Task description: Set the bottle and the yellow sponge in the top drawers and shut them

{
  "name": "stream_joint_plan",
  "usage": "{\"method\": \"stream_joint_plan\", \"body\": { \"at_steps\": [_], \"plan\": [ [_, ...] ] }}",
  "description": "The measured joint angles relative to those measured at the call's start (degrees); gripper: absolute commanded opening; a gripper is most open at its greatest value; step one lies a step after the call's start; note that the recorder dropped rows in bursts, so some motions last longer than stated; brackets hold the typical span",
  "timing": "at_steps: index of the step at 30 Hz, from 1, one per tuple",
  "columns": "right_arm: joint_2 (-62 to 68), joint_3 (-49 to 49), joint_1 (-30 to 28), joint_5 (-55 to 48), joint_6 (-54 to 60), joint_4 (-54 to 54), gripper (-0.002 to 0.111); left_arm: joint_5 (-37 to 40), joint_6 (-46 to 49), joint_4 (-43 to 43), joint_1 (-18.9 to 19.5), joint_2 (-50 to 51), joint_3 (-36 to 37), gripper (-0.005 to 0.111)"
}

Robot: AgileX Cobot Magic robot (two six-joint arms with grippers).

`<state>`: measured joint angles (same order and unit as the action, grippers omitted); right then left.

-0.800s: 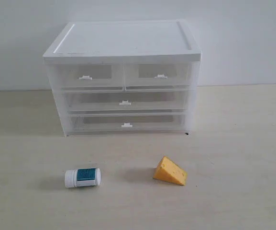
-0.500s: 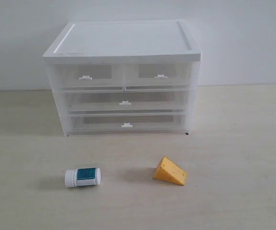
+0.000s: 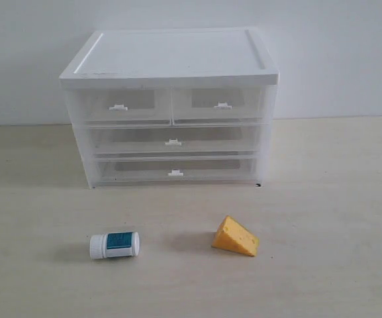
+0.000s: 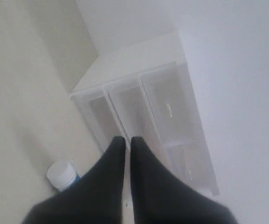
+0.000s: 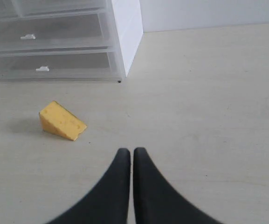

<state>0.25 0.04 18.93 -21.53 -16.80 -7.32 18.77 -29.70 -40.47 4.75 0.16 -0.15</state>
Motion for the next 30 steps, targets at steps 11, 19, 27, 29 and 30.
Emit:
{"method": "stream_joint_plan", "body": {
  "at_steps": [11, 19, 27, 29, 30],
  "plan": [
    [0.0, 0.0, 0.0, 0.0, 0.0, 0.0, 0.000, -5.3, 7.0, -0.9, 0.0, 0.0, 0.0, 0.004],
    [0.0, 0.0, 0.0, 0.0, 0.0, 0.0, 0.000, -4.0, 45.2, -22.1, 0.0, 2.6, -11.0, 0.004],
    [0.0, 0.0, 0.0, 0.0, 0.0, 0.0, 0.000, 16.1, 77.0, -44.3, 0.0, 27.9, -22.9, 0.004],
    [0.0, 0.0, 0.0, 0.0, 0.0, 0.0, 0.000, 21.9, 82.0, -47.7, 0.0, 35.3, -24.1, 0.004],
    [0.0, 0.0, 0.0, 0.0, 0.1, 0.0, 0.000, 23.8, 84.1, -49.3, 0.0, 38.1, -24.2, 0.004]
  ]
}}
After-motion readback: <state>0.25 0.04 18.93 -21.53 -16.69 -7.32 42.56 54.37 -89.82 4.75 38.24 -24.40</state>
